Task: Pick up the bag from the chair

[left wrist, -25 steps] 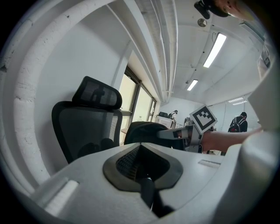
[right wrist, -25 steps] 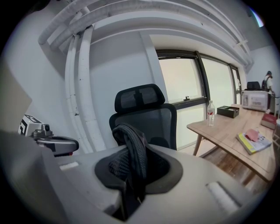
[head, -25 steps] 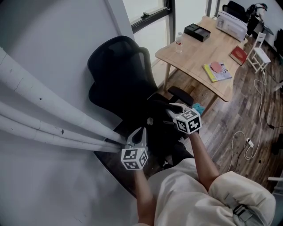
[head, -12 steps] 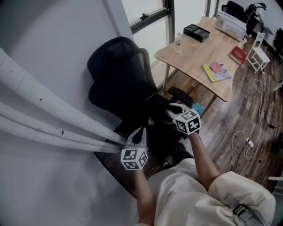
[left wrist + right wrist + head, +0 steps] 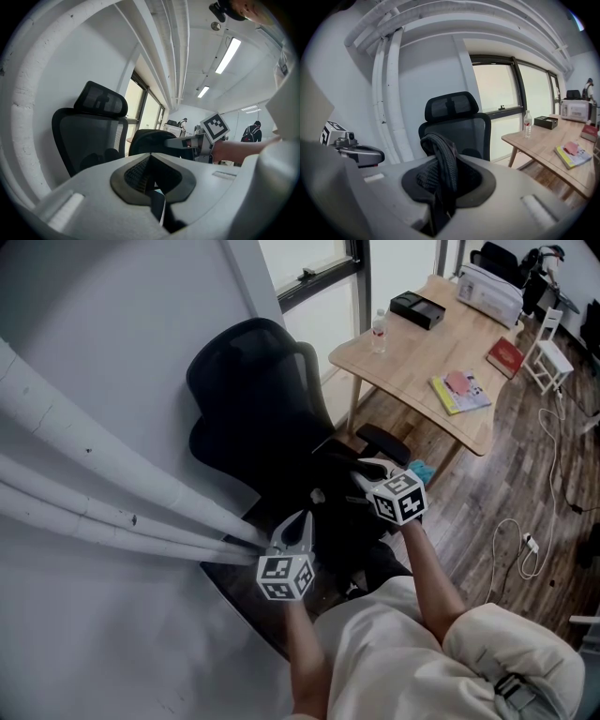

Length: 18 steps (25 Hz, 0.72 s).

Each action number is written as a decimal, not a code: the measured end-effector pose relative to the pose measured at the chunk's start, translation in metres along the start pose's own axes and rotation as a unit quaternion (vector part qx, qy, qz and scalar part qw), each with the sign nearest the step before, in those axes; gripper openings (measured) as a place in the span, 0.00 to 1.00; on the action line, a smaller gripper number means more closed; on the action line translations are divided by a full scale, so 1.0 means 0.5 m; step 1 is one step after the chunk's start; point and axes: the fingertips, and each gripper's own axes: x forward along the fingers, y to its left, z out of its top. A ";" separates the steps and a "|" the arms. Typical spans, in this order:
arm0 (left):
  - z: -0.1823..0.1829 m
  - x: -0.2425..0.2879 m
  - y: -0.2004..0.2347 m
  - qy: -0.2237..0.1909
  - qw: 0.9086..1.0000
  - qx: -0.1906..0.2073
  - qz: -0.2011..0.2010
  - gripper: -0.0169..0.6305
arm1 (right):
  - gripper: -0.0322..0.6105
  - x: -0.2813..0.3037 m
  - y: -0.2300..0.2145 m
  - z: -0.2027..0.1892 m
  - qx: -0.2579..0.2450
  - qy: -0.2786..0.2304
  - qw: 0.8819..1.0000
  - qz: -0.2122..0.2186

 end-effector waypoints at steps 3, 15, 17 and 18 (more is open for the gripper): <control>0.002 -0.001 -0.001 0.001 1.000 0.005 -0.003 0.04 | 0.15 0.002 0.002 0.003 -0.002 0.000 1.000 0.001; -0.007 0.001 -0.001 0.002 1.000 -0.009 0.004 0.04 | 0.15 -0.007 0.004 0.010 -0.007 -0.009 1.000 0.001; -0.010 0.003 -0.008 0.003 1.000 -0.010 0.000 0.04 | 0.15 -0.009 0.004 0.006 -0.005 -0.009 1.000 0.002; -0.011 0.004 -0.011 0.002 1.000 -0.010 -0.002 0.04 | 0.15 -0.010 0.004 0.004 -0.005 -0.008 1.000 0.002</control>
